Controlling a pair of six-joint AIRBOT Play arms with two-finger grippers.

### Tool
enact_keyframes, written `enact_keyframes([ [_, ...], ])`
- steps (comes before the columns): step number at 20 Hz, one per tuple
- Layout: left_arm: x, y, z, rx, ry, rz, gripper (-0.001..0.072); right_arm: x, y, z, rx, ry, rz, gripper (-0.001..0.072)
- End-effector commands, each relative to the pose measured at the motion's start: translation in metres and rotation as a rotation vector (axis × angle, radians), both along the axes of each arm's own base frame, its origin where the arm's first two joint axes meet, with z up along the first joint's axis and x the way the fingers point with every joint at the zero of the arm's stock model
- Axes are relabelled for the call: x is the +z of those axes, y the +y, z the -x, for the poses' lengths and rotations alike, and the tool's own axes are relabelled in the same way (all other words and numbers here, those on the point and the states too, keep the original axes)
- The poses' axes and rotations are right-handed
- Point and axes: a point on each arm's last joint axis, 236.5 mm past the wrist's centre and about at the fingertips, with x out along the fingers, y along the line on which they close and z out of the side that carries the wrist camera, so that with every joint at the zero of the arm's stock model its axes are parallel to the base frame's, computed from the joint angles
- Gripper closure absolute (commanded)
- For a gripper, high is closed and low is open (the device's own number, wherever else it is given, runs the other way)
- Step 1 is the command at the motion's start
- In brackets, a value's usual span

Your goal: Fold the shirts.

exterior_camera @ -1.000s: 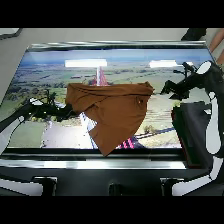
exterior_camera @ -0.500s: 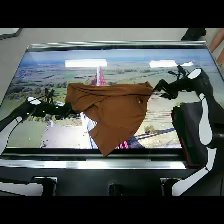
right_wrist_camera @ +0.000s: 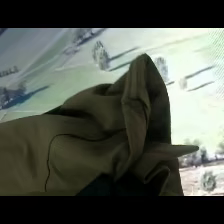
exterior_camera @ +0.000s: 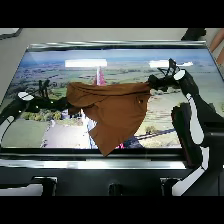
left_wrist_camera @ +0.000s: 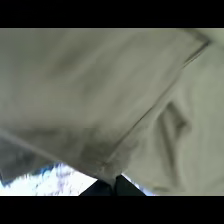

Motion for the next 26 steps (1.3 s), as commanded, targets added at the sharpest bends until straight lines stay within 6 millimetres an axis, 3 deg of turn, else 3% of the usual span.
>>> enact_keyframes([
  [1, 0.080, 0.016, -0.030, -0.007, -0.230, -0.048, 0.0683, 0.071, -0.007, -0.004, 0.047, -0.181, 0.117, 0.0674],
  [2, 0.122, 0.022, -0.040, 0.004, -0.328, -0.063, 0.0683, 0.108, -0.009, -0.002, 0.060, -0.259, 0.147, 0.0674],
  [4, 0.219, 0.027, -0.047, 0.019, -0.545, -0.093, 0.0683, 0.199, -0.010, 0.013, 0.046, -0.440, 0.178, 0.0674],
  [6, 0.334, 0.028, -0.032, 0.053, -0.796, -0.118, 0.0683, 0.308, -0.014, 0.047, 0.000, -0.663, 0.196, 0.0674],
  [7, 0.397, 0.031, -0.014, 0.093, -0.937, -0.132, 0.0683, 0.367, -0.017, 0.075, -0.030, -0.794, 0.213, 0.0674],
  [9, 0.499, 0.041, 0.038, 0.173, -1.174, -0.166, 0.0683, 0.464, -0.027, 0.145, -0.086, -1.016, 0.297, 0.0674],
  [11, 0.568, 0.047, 0.105, 0.253, -1.335, -0.186, 0.0683, 0.524, -0.030, 0.220, -0.116, -1.152, 0.356, 0.0674],
  [13, 0.599, 0.043, 0.161, 0.288, -1.423, -0.194, 0.0683, 0.557, -0.031, 0.284, -0.145, -1.228, 0.363, 0.0674],
  [15, 0.616, 0.040, 0.202, 0.313, -1.483, -0.197, 0.0682, 0.576, -0.035, 0.330, -0.191, -1.274, 0.352, 0.0674],
  [18, 0.628, 0.041, 0.235, 0.345, -1.540, -0.231, 0.0682, 0.589, -0.044, 0.366, -0.253, -1.310, 0.347, 0.0674],
  [21, 0.626, 0.053, 0.231, 0.396, -1.515, -0.254, 0.0681, 0.585, -0.051, 0.368, -0.278, -1.287, 0.357, 0.0674],
  [23, 0.613, 0.056, 0.215, 0.385, -1.458, -0.272, 0.0680, 0.576, -0.052, 0.353, -0.269, -1.249, 0.371, 0.0674],
  [24, 0.598, 0.055, 0.201, 0.361, -1.399, -0.282, 0.0680, 0.568, -0.052, 0.342, -0.257, -1.220, 0.389, 0.0674],
  [26, 0.549, 0.061, 0.159, 0.303, -1.213, -0.330, 0.0680, 0.542, -0.053, 0.307, -0.227, -1.120, 0.404, 0.0674],
])
